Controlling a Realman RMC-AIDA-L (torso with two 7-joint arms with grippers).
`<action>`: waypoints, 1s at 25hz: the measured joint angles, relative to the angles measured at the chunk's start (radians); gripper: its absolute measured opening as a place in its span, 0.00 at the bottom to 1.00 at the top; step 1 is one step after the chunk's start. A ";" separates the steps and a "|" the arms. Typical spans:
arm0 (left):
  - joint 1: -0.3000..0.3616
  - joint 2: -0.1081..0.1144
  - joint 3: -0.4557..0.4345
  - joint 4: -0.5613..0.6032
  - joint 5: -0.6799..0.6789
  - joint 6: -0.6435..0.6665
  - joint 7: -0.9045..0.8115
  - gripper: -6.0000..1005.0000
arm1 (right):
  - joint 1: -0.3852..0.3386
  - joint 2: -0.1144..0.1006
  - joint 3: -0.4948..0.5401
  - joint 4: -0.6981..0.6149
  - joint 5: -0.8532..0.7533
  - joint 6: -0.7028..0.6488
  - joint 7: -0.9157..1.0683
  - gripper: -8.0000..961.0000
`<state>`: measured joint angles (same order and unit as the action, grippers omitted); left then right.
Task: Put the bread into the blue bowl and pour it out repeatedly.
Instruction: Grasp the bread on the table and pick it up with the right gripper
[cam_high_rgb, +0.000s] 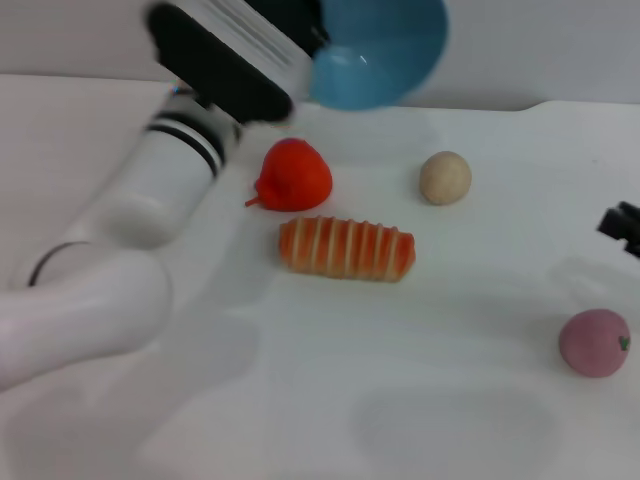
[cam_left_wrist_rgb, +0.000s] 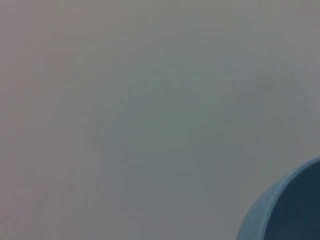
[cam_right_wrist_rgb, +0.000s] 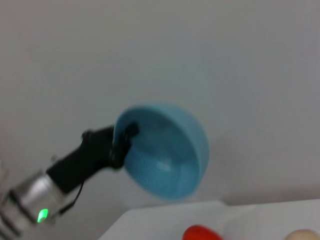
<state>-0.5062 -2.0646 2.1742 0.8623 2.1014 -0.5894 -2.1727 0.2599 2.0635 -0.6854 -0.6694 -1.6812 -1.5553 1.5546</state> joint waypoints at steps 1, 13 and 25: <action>0.023 0.001 -0.039 0.038 -0.001 0.038 -0.004 0.01 | 0.013 0.000 -0.008 -0.004 -0.014 0.000 -0.001 0.40; 0.056 0.007 -0.718 0.241 -0.009 1.167 -0.164 0.01 | 0.234 0.000 -0.097 -0.090 -0.228 0.102 0.041 0.57; 0.052 0.042 -1.207 0.243 0.041 1.775 -0.283 0.02 | 0.397 0.011 -0.443 -0.104 -0.414 0.428 0.121 0.56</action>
<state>-0.4547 -2.0221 0.9668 1.1053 2.1427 1.1855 -2.4561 0.6569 2.0742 -1.1281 -0.7735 -2.0953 -1.1273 1.6757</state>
